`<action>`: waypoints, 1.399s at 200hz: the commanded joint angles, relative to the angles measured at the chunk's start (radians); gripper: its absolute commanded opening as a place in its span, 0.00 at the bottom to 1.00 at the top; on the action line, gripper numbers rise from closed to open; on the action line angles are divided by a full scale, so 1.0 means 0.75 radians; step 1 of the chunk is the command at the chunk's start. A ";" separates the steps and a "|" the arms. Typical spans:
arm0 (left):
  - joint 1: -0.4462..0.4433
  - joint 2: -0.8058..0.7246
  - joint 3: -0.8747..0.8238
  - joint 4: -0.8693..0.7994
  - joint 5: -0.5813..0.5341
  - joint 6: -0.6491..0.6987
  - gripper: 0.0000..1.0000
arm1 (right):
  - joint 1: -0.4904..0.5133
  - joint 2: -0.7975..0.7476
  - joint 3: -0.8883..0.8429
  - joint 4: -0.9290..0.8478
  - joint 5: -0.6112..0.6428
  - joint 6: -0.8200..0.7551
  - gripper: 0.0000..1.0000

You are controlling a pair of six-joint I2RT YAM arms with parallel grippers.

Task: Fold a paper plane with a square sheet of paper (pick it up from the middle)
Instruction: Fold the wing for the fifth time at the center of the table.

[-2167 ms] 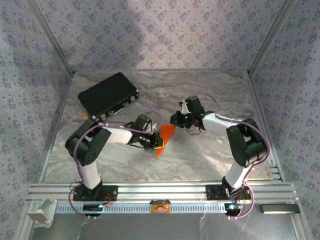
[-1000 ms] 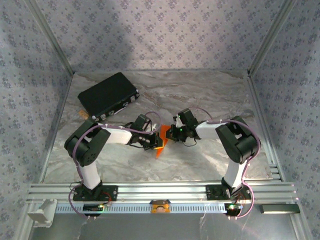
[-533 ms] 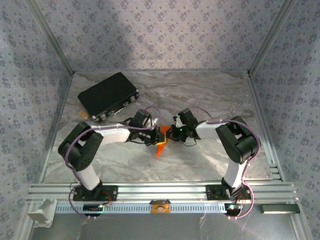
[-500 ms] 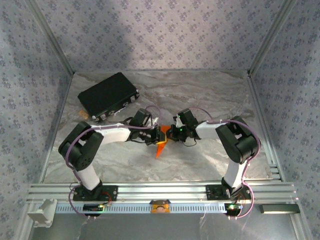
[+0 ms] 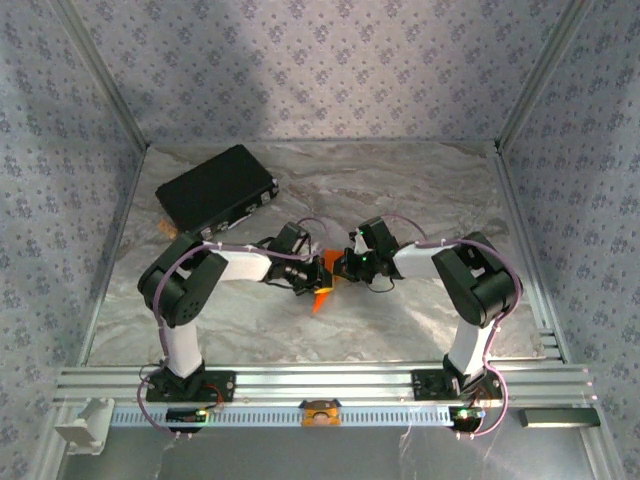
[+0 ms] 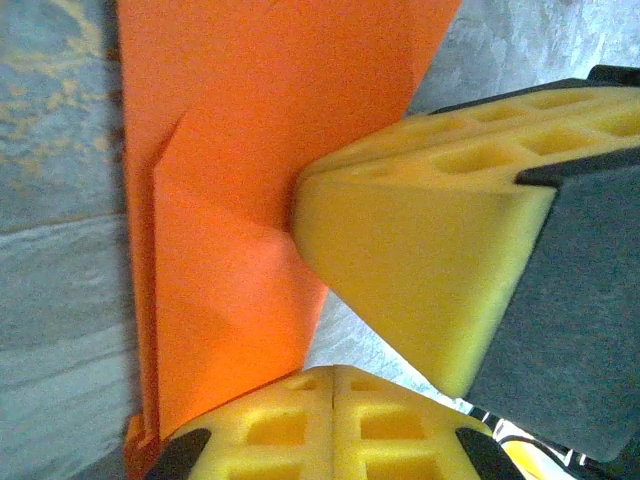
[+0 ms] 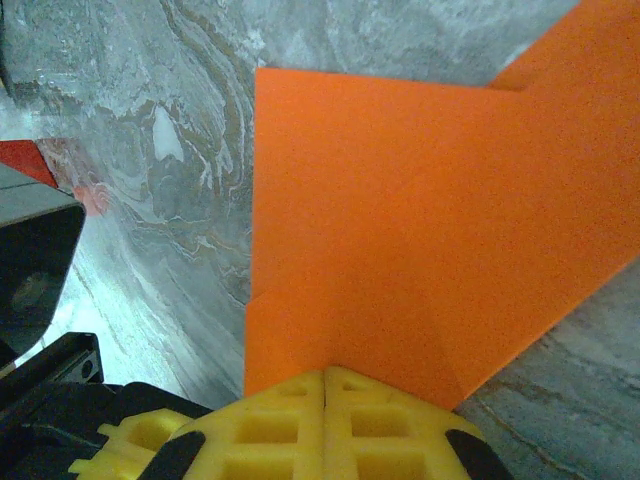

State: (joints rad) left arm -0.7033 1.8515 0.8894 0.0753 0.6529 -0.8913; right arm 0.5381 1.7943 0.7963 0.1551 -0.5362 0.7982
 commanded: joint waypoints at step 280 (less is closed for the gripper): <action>0.044 -0.488 -0.259 -0.291 -0.252 0.243 0.02 | 0.014 -0.078 0.036 -0.108 0.069 -0.115 0.09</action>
State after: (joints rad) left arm -0.7074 1.4570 0.6491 -0.1215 0.4980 -0.7223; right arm 0.5381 1.7905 0.8078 0.1387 -0.5312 0.7483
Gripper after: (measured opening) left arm 0.046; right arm 0.089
